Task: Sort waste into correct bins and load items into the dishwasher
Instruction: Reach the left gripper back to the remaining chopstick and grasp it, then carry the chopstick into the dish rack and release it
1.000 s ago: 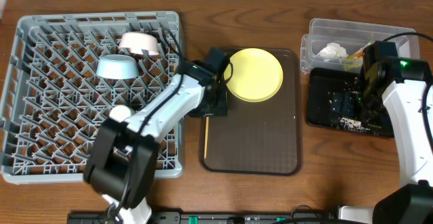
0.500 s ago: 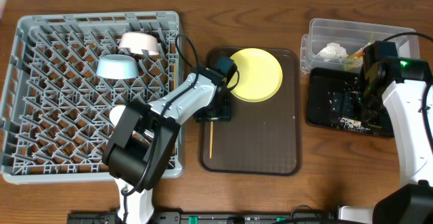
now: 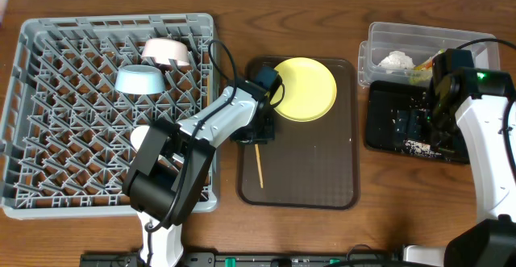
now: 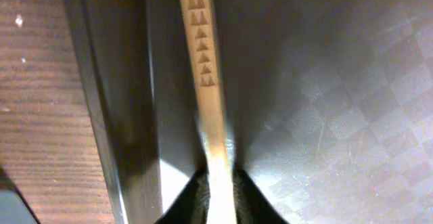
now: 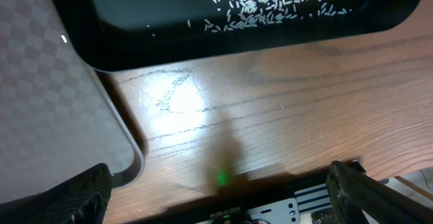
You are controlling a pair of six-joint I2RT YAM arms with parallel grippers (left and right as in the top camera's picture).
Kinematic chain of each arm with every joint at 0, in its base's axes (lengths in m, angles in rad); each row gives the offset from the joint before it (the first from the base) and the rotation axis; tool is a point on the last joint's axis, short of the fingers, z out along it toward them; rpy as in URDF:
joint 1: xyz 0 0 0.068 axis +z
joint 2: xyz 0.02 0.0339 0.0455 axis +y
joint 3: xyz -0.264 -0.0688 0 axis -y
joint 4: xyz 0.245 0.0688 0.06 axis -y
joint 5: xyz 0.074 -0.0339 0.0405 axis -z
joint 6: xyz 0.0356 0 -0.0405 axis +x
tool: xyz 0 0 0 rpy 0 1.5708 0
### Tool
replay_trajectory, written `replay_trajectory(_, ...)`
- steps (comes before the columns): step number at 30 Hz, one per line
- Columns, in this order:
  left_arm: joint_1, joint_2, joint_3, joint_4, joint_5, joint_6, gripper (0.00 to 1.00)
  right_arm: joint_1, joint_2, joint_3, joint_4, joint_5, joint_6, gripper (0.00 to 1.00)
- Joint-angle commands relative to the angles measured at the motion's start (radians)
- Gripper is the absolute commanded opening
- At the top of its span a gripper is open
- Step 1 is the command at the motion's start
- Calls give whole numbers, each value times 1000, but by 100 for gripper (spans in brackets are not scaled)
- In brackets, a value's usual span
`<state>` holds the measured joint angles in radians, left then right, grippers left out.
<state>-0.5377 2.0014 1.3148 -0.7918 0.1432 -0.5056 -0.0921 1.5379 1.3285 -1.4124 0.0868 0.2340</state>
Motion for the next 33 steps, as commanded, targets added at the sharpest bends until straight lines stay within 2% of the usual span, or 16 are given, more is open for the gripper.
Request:
replay_trajectory(1, 3, 10, 1, -2, -2, 2, 9, -20, -14, 5, 2, 10, -3, 99)
replay_trajectory(12, 22, -216, 6, -18, -47, 92, 8, -20, -14, 5, 1, 10, -3, 99)
replay_trajectory(20, 170, -409, 6, -58, -194, 126, 9, -20, -14, 5, 3, 10, -3, 99)
replay_trajectory(25, 264, -414, 5, -52, -193, 220, 9, -20, -14, 5, 14, 10, -3, 99)
replay_trajectory(29, 293, -393, 5, -53, -193, 320, 9, -20, -14, 5, 13, 10, -3, 99)
replay_trajectory(33, 297, -365, 5, -53, -193, 350, 9, -20, -14, 5, 13, 10, -3, 99)
